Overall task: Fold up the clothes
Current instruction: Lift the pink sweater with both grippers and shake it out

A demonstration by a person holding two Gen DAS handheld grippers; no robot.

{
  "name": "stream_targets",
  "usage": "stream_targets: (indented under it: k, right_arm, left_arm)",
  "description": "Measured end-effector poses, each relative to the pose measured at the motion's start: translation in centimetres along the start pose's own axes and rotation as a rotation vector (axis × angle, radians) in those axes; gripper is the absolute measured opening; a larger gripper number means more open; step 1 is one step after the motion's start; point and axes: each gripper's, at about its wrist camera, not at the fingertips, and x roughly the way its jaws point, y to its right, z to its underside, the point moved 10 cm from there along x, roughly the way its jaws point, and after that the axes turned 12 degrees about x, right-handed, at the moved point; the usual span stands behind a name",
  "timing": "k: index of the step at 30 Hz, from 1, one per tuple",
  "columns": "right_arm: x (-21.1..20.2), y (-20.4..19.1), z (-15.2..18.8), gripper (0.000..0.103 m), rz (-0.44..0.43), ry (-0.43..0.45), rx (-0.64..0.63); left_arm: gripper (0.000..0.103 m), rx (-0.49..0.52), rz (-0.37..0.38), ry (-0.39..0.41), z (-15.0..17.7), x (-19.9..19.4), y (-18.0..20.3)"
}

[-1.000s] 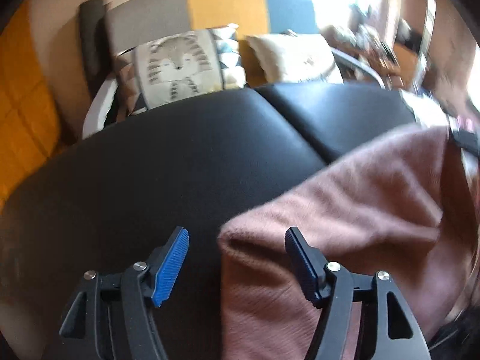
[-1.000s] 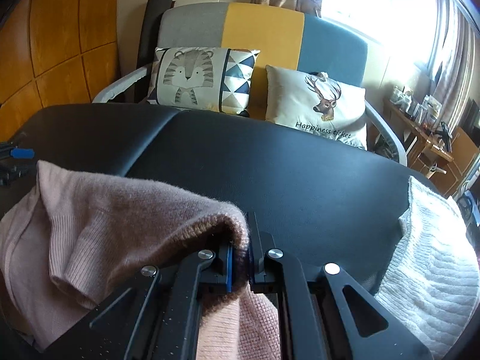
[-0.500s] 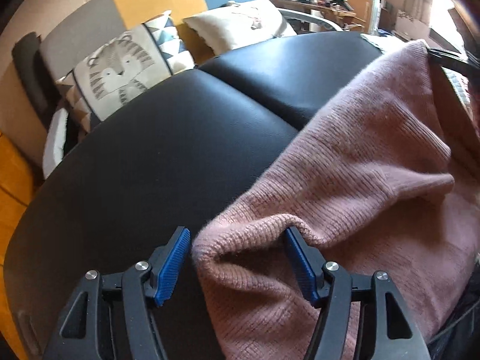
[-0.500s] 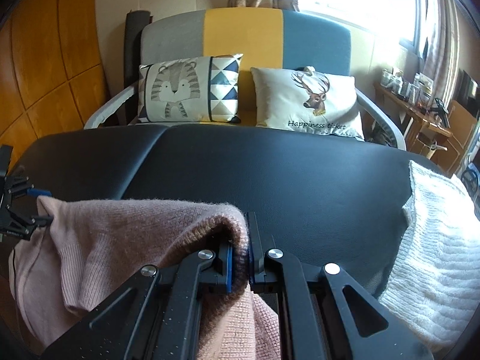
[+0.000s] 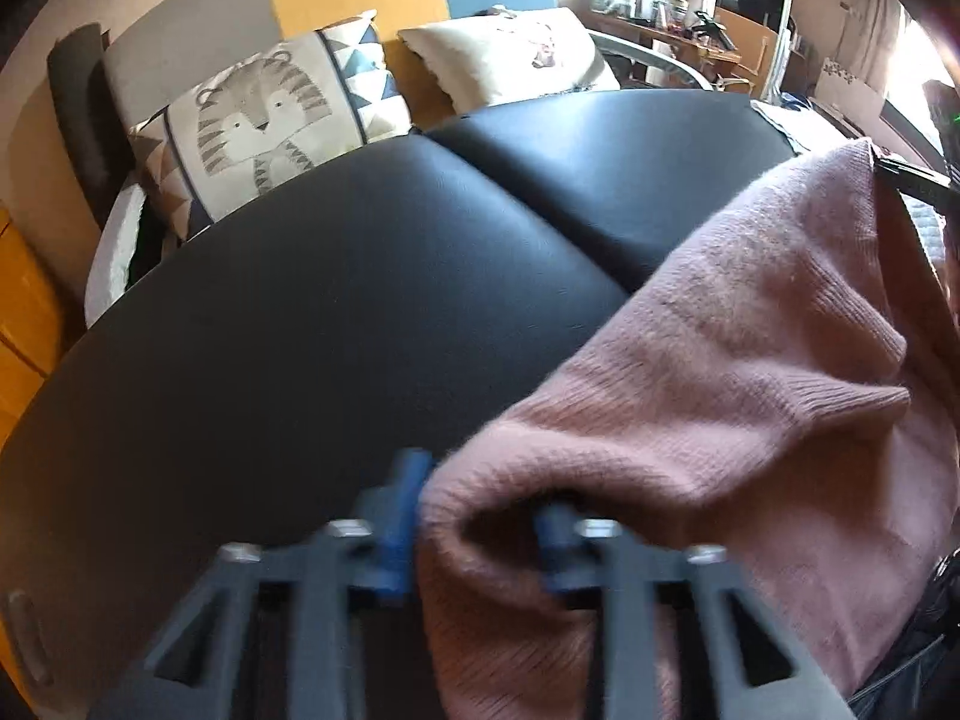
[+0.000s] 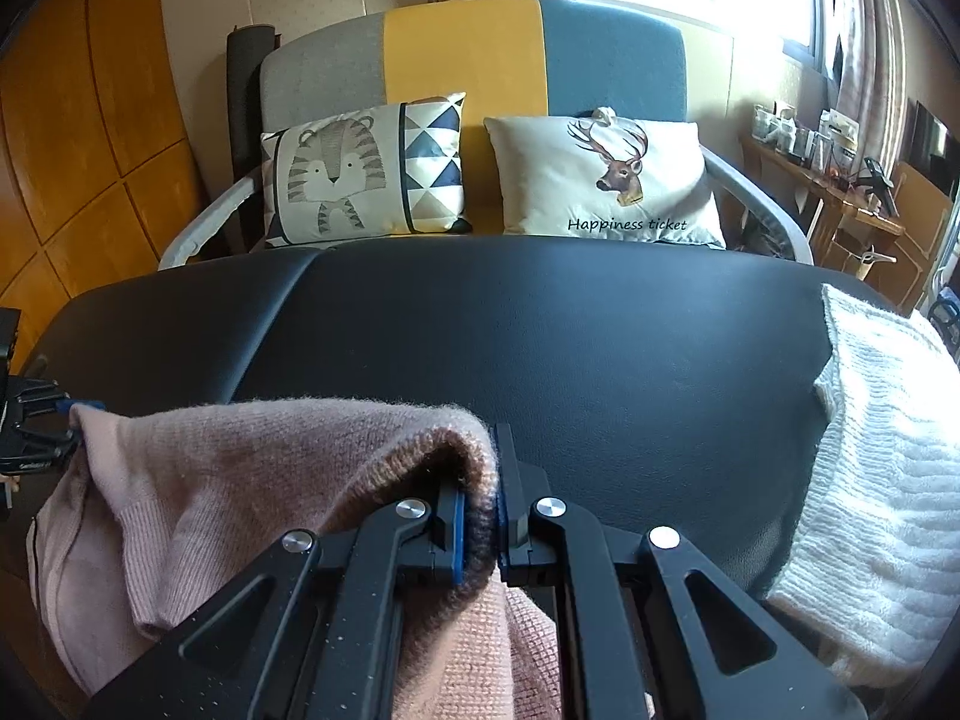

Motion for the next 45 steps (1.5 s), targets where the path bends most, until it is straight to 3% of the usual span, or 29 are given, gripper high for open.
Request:
stream_targets:
  k: [2,4,6,8,9,11,13,17,21,25,28,30,31,36,38,42,45]
  right_arm:
    - [-0.1,0.1,0.2,0.008,-0.008,-0.003,0.004]
    - [0.0,0.3,0.6,0.008,-0.019,-0.015,0.006]
    - [0.1,0.6,1.3,0.008,-0.040,-0.037,0.004]
    - [0.5,1.0,2.2,0.025,-0.065,-0.073,-0.001]
    - [0.7,1.3,2.8,0.031,-0.067,-0.083,0.002]
    - [0.6,2.1,3.7,0.051,-0.049,-0.085,0.006]
    - [0.1,2.9,4.4,0.055,-0.034,-0.083,0.011]
    - [-1.6,3.9,5.5,0.055,0.006,-0.067,0.000]
    - [-3.3,2.7,6.9,0.055,-0.007,-0.061,-0.050]
    - [-1.6,-0.2,8.2,0.055,-0.042,-0.127,-0.152]
    - [0.6,-2.1,8.4,0.055,-0.116,-0.200,-0.101]
    - [1.2,-3.1,8.3,0.026,-0.203,-0.241,-0.028]
    - [1.0,-3.2,8.1,0.006,-0.193,-0.225,-0.037]
    - [-5.2,-3.2,5.6,0.006,-0.137,-0.016,-0.100]
    - [-10.0,-2.7,3.7,0.005,-0.094,0.120,-0.108]
    - [-20.1,-2.0,-0.6,0.005,-0.035,0.397,-0.118]
    - [-28.9,-2.3,-3.3,0.005,-0.019,0.625,-0.123]
  left_arm:
    - [0.009,0.000,-0.004,0.006,-0.2,-0.1,0.3]
    - [0.007,-0.022,0.003,0.027,-0.3,-0.6,0.1]
    - [0.006,-0.122,0.031,0.088,0.0,-2.3,-0.9]
    - [0.006,-0.240,0.065,0.170,0.4,-4.6,-1.8]
    - [0.006,-0.267,0.071,0.205,0.3,-5.8,-1.9]
    - [0.006,-0.303,0.077,0.263,0.1,-8.0,-2.0]
    - [0.006,-0.322,0.081,0.314,-0.4,-10.1,-1.8]
    - [0.006,-0.345,0.082,0.397,-1.3,-13.9,-1.7]
    - [0.006,-0.326,0.092,0.451,-2.3,-16.7,-0.8]
    - [0.006,-0.299,0.098,0.491,-3.2,-18.9,0.2]
    - [0.006,-0.298,0.103,0.521,-3.6,-20.4,0.5]
    - [0.006,-0.301,0.093,0.534,-3.4,-21.5,0.5]
    - [0.006,-0.309,0.084,0.544,-3.1,-22.2,0.4]
    - [0.006,-0.403,0.070,0.614,-0.6,-25.6,-1.1]
    - [0.006,-0.439,0.060,0.651,0.4,-27.4,-1.4]
    - [0.006,-0.416,0.021,0.741,0.9,-32.4,-0.5]
    - [0.006,-0.355,-0.024,0.849,0.5,-38.3,1.1]
